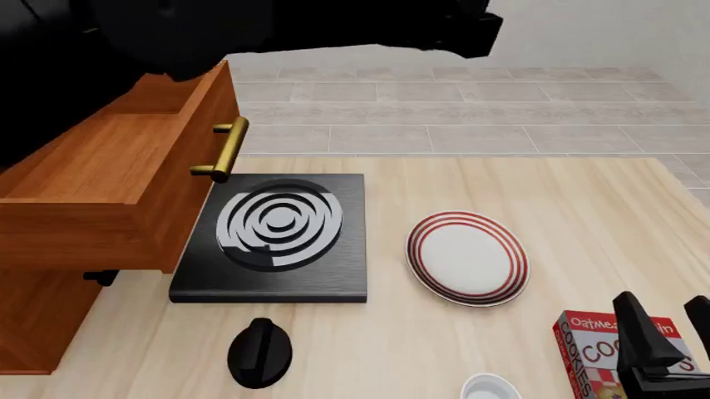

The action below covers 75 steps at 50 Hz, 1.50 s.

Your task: Pick the akita bowl in the top layer of the wooden cabinet and place it on the plate.

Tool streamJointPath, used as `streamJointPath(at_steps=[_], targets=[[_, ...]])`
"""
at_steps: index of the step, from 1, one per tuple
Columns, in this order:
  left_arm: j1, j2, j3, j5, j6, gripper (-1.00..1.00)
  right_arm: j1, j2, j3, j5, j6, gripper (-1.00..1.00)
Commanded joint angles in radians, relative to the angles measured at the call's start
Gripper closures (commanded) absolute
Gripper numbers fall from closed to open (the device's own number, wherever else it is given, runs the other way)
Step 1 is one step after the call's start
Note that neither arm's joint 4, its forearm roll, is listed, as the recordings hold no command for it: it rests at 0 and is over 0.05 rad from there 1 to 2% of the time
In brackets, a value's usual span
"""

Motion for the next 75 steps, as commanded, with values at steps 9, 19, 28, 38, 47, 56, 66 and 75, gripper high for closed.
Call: streamJointPath(at_steps=[9, 19, 28, 38, 47, 56, 66, 75], targets=[[-0.059, 0.081, -0.054, -0.003, 0.020, 1.00, -0.008, 0.006, 0.000, -0.007, 0.010, -1.00], [-0.050, 0.139, -0.060, -0.015, 0.030, 1.00, -0.012, 0.013, 0.001, -0.012, 0.018, -1.00], [-0.038, 0.203, -0.078, -0.021, 0.052, 1.00, -0.012, 0.017, 0.002, -0.015, 0.020, -1.00], [-0.017, 0.272, -0.115, -0.010, 0.079, 1.00, -0.012, 0.028, 0.002, -0.024, 0.023, -1.00], [-0.011, 0.341, -0.134, 0.006, 0.110, 1.00, -0.011, 0.045, 0.003, -0.038, 0.019, -1.00], [-0.014, 0.399, -0.152, 0.021, 0.139, 1.00, -0.014, 0.054, 0.003, -0.047, 0.020, -1.00], [-0.018, 0.435, -0.163, 0.030, 0.167, 1.00, -0.014, 0.050, 0.003, -0.043, 0.025, -1.00], [-0.030, 0.466, -0.167, 0.039, 0.177, 1.00, -0.016, 0.040, 0.002, -0.034, 0.030, -1.00]])
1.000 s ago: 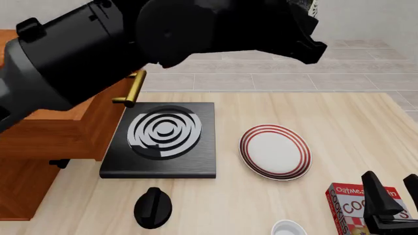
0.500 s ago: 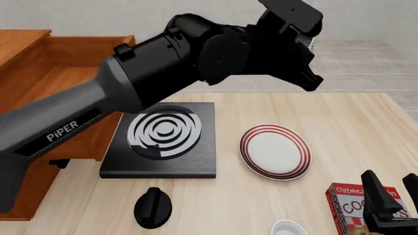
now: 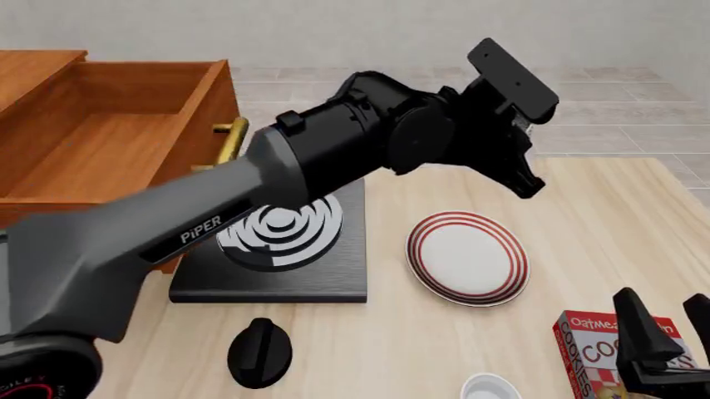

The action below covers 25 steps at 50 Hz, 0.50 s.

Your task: Pick the akita bowl in the top layer of the wooden cabinet and place it on the plate.

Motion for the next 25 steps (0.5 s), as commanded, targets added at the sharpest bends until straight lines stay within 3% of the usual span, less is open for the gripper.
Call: streamJointPath(at_steps=[1, 25], targets=[[-0.008, 0.041, -0.016, 0.011, 0.023, 1.00, -0.002, -0.007, 0.000, 0.006, 0.006, -1.00], [-0.004, 0.091, 0.010, 0.044, 0.083, 1.00, 0.007, 0.000, 0.000, 0.001, 0.007, -1.00]])
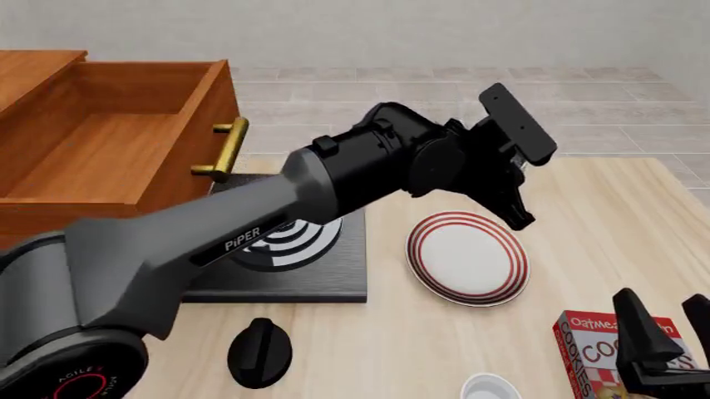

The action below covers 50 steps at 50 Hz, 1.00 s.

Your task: Pick the akita bowl in the top layer of the wooden cabinet and place it on the plate.

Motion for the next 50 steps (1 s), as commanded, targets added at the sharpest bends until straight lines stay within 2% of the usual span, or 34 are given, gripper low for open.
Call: streamJointPath(at_steps=[1, 11, 22, 50], targets=[[0.000, 0.019, 0.009, 0.009, 0.025, 1.00, 0.003, 0.004, 0.000, -0.004, 0.001, -1.00], [0.004, 0.053, -0.014, 0.017, 0.028, 1.00, 0.002, 0.008, 0.000, -0.008, 0.003, -1.00], [-0.001, 0.068, 0.016, 0.002, 0.022, 1.00, -0.001, 0.008, 0.000, -0.007, 0.006, -1.00], [0.017, 0.164, 0.010, -0.029, 0.001, 1.00, -0.003, -0.012, 0.000, 0.015, 0.013, -1.00]])
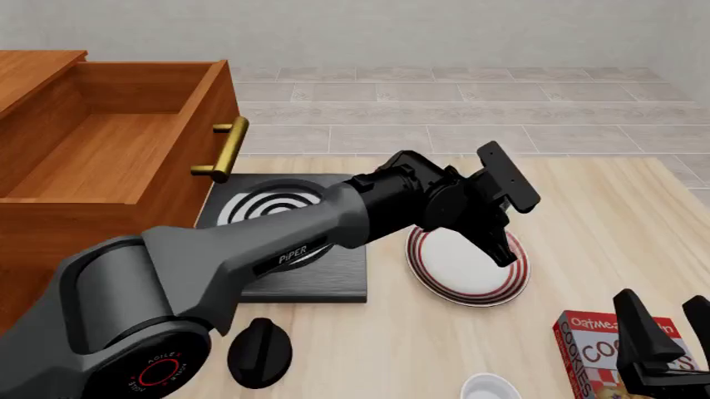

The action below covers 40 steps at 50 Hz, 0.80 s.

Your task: Pick the akita bowl in the top layer of the wooden cabinet and place it on the plate.

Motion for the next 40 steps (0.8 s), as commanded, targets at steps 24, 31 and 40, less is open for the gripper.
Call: streamJointPath(at_steps=[24, 31, 40], targets=[[0.000, 0.086, -0.025, -0.025, -0.058, 1.00, -0.007, 0.027, 0.000, -0.025, 0.011, -1.00], [-0.002, 0.099, -0.040, -0.018, -0.071, 1.00, -0.009, 0.029, 0.000, -0.027, 0.013, -1.00], [-0.006, 0.125, -0.043, -0.030, -0.085, 1.00, -0.011, 0.016, 0.000, -0.014, 0.016, -1.00]])
